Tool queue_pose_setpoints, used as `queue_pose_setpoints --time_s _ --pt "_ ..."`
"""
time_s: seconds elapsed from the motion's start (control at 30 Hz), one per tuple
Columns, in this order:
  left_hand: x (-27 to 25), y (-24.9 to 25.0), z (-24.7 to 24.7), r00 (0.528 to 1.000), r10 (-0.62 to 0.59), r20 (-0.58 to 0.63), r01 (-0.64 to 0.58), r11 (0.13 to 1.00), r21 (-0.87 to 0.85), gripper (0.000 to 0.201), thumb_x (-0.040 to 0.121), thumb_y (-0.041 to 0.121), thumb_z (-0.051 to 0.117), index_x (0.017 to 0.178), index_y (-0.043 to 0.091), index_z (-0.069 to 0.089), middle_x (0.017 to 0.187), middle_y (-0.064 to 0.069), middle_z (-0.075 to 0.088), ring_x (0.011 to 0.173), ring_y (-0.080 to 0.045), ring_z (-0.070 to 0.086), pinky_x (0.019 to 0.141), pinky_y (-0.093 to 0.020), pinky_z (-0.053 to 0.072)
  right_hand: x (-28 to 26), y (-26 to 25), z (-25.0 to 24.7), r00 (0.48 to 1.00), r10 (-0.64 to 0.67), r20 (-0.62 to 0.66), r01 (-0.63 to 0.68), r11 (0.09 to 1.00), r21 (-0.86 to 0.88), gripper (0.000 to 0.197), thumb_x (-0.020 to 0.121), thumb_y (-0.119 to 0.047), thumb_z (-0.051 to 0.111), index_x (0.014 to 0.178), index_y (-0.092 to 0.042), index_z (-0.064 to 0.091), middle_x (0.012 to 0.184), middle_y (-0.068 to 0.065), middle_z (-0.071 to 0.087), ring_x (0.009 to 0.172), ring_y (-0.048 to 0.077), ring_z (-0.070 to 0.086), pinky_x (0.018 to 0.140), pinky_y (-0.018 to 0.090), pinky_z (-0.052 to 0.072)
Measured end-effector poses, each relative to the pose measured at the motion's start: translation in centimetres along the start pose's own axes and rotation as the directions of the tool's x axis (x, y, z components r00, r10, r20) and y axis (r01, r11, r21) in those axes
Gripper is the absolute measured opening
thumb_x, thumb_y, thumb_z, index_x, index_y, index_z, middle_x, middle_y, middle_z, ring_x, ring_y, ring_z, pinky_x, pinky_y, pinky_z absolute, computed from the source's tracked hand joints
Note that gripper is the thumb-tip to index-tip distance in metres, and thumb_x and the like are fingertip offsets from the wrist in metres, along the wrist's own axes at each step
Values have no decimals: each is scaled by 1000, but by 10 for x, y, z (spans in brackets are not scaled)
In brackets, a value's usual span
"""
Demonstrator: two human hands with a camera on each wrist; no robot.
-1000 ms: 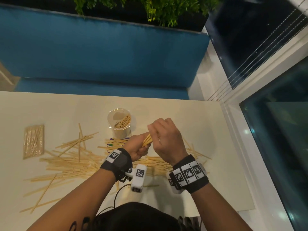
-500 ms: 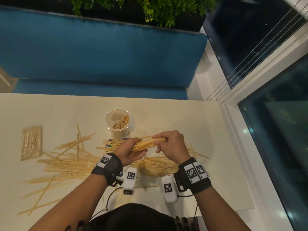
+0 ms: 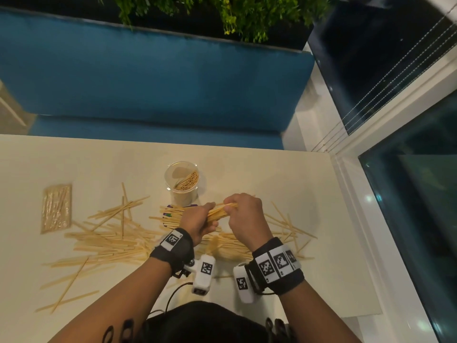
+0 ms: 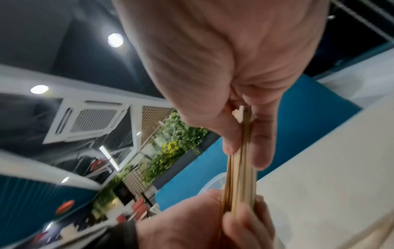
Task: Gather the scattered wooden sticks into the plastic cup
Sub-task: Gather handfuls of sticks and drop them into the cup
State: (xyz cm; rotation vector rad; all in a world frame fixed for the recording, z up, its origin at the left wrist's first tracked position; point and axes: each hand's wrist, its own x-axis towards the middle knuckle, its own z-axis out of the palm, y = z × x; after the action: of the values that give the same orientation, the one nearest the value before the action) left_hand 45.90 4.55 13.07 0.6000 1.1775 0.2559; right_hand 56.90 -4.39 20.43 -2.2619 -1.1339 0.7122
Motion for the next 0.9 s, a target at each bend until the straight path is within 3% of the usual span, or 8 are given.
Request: queue_pose_setpoints --time_s 0.17,0.3,0.43,0.57,0.67,0.73,0.8,0.9 --pt "4 2 -14 997 -74 29 76 996 -53 16 97 20 62 84 11 60 57 -2 49 40 -8 41 29 -16 26 -12 -12 9 953 -300 49 304 946 -111 26 107 -14 43 126 -8 60 122 5 56 113 20 51 98 32 43" --pt "0 3 -18 997 -61 54 64 996 -65 19 98 22 62 82 12 61 58 -1 50 40 -8 39 30 -15 26 -14 -11 18 914 -333 -232 338 941 -18 27 110 -19 39 128 -11 58 125 0 56 116 17 50 101 29 42" --pt "0 -2 -20 999 -40 -1 40 998 -54 15 96 24 65 86 13 60 59 -1 49 40 -9 39 31 -18 26 -22 -15 36 921 -367 -132 360 930 -70 25 110 -16 40 121 -8 61 120 3 54 107 20 52 94 32 46" --pt "-4 -3 -30 997 -21 -69 16 998 -67 12 96 20 62 94 8 66 60 -2 42 36 -9 35 31 -17 22 -18 -20 33 969 -246 -11 246 967 60 19 106 -14 50 115 -7 65 112 1 56 89 2 52 82 6 37" --pt "-6 0 -40 987 9 -159 -16 999 -46 19 94 17 63 104 4 72 58 -1 45 36 -10 36 32 -18 22 -21 -30 44 981 -168 -96 179 976 122 13 98 -10 63 102 -8 76 99 1 67 83 0 56 76 0 36" --pt "-8 5 -49 978 31 -205 -41 998 -48 18 92 16 65 101 2 72 55 -1 51 35 -10 38 31 -18 22 -19 -36 53 990 -82 -114 102 978 182 11 95 -12 71 101 -11 80 98 0 73 85 7 65 77 4 44" --pt "-12 12 -61 971 56 -231 -73 995 -64 16 93 17 65 95 2 70 53 -2 53 35 -12 40 30 -18 24 -12 -46 57 996 18 -85 6 961 276 10 92 -14 75 100 -15 81 97 -3 75 81 12 70 78 21 58" --pt "-18 30 -78 971 104 -216 -136 981 -141 19 97 19 61 87 3 63 51 -5 53 36 -15 42 31 -19 27 2 -64 51 996 78 -45 -56 930 364 10 93 -14 76 101 -14 82 94 -1 76 65 14 71 65 31 62"
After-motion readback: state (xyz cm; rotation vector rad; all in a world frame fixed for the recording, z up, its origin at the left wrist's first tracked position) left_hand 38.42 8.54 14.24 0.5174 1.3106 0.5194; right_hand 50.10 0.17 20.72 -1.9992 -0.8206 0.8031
